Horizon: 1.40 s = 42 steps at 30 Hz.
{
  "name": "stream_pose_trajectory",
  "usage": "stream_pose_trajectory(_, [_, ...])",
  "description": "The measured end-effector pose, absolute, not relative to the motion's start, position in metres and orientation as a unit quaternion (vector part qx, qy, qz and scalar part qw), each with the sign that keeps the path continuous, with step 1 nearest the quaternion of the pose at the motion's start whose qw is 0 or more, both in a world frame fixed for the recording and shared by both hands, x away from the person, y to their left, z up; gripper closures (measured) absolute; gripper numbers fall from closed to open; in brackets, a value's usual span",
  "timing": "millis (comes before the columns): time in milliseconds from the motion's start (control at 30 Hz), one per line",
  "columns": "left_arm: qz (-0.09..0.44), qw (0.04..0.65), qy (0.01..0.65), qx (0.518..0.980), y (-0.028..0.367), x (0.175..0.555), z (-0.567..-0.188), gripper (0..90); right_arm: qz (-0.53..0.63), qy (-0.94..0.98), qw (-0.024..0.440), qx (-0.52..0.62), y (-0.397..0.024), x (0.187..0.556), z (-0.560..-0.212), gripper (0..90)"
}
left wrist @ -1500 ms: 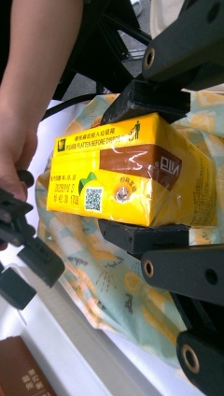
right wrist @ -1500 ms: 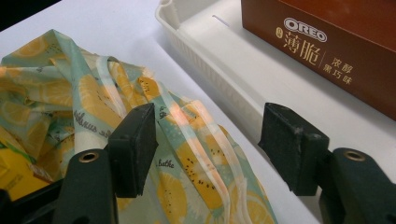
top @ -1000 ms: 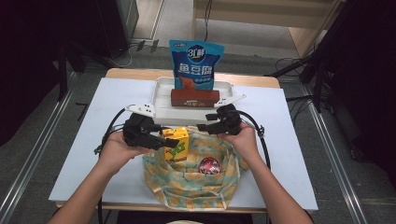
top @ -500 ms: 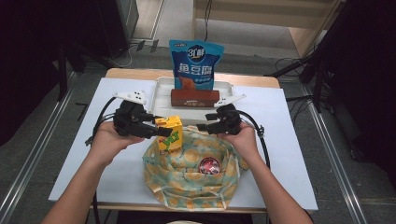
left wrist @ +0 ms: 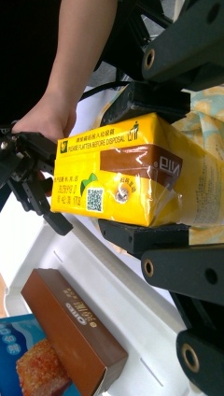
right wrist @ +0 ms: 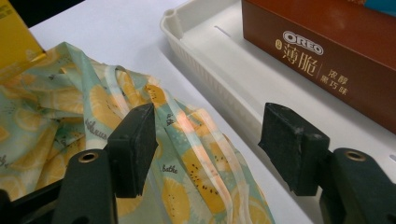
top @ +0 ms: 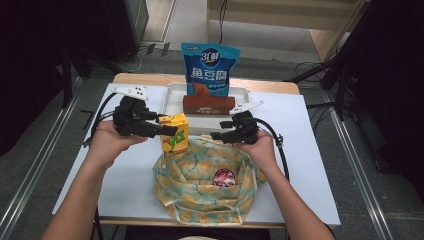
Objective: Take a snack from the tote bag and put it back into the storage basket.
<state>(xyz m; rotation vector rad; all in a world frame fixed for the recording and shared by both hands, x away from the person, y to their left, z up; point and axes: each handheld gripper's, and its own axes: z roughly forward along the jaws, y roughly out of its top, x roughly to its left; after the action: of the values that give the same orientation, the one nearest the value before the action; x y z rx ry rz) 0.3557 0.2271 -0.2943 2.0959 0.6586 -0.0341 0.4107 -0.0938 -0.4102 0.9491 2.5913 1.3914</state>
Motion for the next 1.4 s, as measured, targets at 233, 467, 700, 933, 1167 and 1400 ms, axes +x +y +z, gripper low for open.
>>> stream_pose_trajectory(233, [-0.015,0.459,0.272,0.846,0.229,0.369,-0.294,50.6,0.449,0.84,0.029,0.303,-0.094,0.406,-0.408,36.3])
stream_pose_trajectory(467, [-0.017,0.461,0.273,0.844,0.225,0.382,-0.294,50.7,0.453,0.838,0.026,0.302,-0.096,0.4,-0.405,36.0])
stream_pose_trajectory(700, [-0.009,0.458,0.287,0.841,0.227,0.395,-0.298,50.7,0.45,0.84,0.027,0.301,-0.098,0.397,-0.406,34.4])
stream_pose_trajectory(933, [0.009,0.464,0.296,0.835,0.232,0.406,-0.302,50.8,0.446,0.843,0.025,0.3,-0.096,0.393,-0.406,34.1])
stream_pose_trajectory(1167, [0.033,0.459,0.306,0.833,0.236,0.412,-0.305,50.8,0.448,0.844,0.028,0.293,-0.097,0.389,-0.405,34.2])
stream_pose_trajectory(1400, [0.038,0.456,0.315,0.831,0.239,0.419,-0.31,50.8,0.447,0.843,0.028,0.299,-0.099,0.385,-0.406,34.2])
